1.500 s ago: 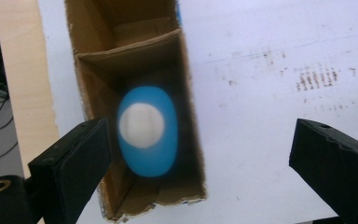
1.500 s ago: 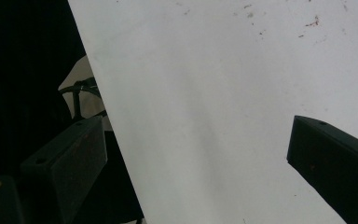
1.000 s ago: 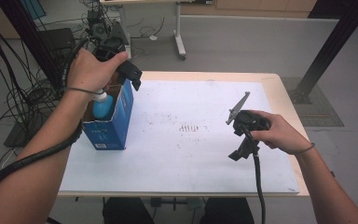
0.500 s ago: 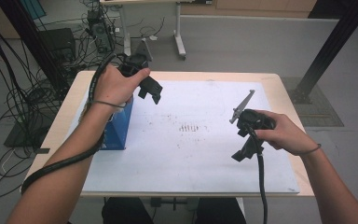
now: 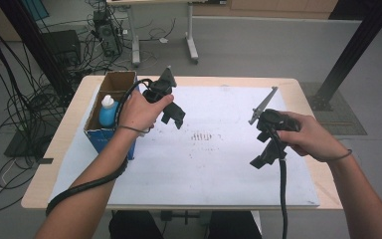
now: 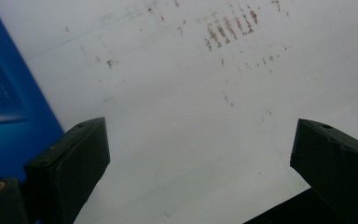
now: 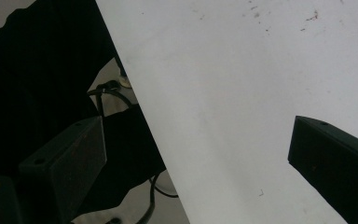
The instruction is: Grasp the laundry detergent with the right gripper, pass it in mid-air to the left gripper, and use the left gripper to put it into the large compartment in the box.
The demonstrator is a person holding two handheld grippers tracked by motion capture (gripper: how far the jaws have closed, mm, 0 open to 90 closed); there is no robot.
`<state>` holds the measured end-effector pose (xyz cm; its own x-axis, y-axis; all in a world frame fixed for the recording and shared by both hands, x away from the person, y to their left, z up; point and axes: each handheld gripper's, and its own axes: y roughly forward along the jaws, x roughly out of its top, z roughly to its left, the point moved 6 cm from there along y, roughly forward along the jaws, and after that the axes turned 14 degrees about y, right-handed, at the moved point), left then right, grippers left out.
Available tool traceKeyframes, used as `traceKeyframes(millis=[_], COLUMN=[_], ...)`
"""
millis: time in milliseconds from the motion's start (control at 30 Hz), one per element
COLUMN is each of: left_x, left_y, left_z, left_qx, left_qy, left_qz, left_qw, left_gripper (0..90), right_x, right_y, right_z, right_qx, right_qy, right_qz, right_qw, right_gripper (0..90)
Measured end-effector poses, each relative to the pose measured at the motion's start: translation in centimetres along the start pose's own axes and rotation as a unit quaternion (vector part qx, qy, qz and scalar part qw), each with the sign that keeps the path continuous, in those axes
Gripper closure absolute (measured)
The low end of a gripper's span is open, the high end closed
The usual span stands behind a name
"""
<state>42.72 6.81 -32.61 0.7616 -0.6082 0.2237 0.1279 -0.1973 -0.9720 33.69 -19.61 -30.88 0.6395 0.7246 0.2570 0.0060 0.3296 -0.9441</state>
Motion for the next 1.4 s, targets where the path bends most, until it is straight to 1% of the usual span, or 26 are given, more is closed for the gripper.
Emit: traceKeyframes(millis=[33,100,200,400,667,767,833,900,1067,1167,1300,1333,1367,1400], left_x=[0.0,0.0,-0.1,-0.1,-0.5,-0.6,-0.7,-0.7,-0.9,-0.9,-1.0,-1.0,-1.0,-1.0], left_y=[0.3,0.9,1.5,2.6,4.8,5.3,5.6,5.8,6.6,7.1,7.6,7.7,7.8,7.8], left_z=[-0.1,-0.2,-0.3,-0.5,-0.9,-0.8,-0.7,-0.6,-0.7,-0.7,-0.5,-0.4,-0.4,-0.3], left_qx=[-0.003,-0.006,-0.009,-0.014,-0.021,-0.018,-0.016,-0.017,-0.015,-0.011,-0.008,-0.006,-0.006,-0.006], left_qy=[-0.002,-0.001,0.003,0.005,0.009,0.01,0.006,0.007,0.014,0.014,0.01,0.014,0.012,0.012], left_qz=[0.002,0.0,0.005,0.005,0.019,0.021,0.019,0.018,0.022,0.023,0.023,0.025,0.019,0.019], left_qw=[1.0,1.0,0.9999,0.9999,0.9996,0.9996,0.9997,0.9997,0.9995,0.9996,0.9997,0.9996,0.9997,0.9997], left_gripper=[5.1,5.2,5.3,5.4,6.2,6.3,6.3,6.6,7.2,7.3,7.5,7.5,7.5,7.5], right_x=[0.0,0.0,-0.1,0.1,0.4,0.4,0.4,0.5,0.6,0.7,0.8,0.8,0.8,0.8], right_y=[-0.2,-0.5,-0.9,-2.1,-3.7,-4.0,-4.3,-4.5,-5.3,-5.8,-6.3,-6.5,-6.6,-6.7], right_z=[0.0,0.1,0.1,0.3,0.7,0.8,0.8,0.8,0.8,1.0,1.1,1.1,1.1,1.1], right_qx=[-0.001,-0.004,-0.007,-0.005,-0.007,-0.008,-0.011,-0.01,-0.01,-0.008,-0.007,-0.008,-0.009,-0.007], right_qy=[0.0,0.001,0.004,0.005,0.005,0.006,0.007,0.007,0.01,0.01,0.007,0.005,0.008,0.007], right_qz=[0.0,0.001,0.003,0.003,0.002,0.001,0.001,-0.001,-0.007,-0.011,-0.014,-0.014,-0.013,-0.014], right_qw=[1.0,1.0,1.0,1.0,1.0,0.9999,0.9999,0.9999,0.9999,0.9999,0.9999,0.9999,0.9998,0.9999], right_gripper=[4.1,4.1,4.1,4.1,4.1,4.0,4.0,4.0,3.9,3.8,3.9,3.9,3.9,3.9])
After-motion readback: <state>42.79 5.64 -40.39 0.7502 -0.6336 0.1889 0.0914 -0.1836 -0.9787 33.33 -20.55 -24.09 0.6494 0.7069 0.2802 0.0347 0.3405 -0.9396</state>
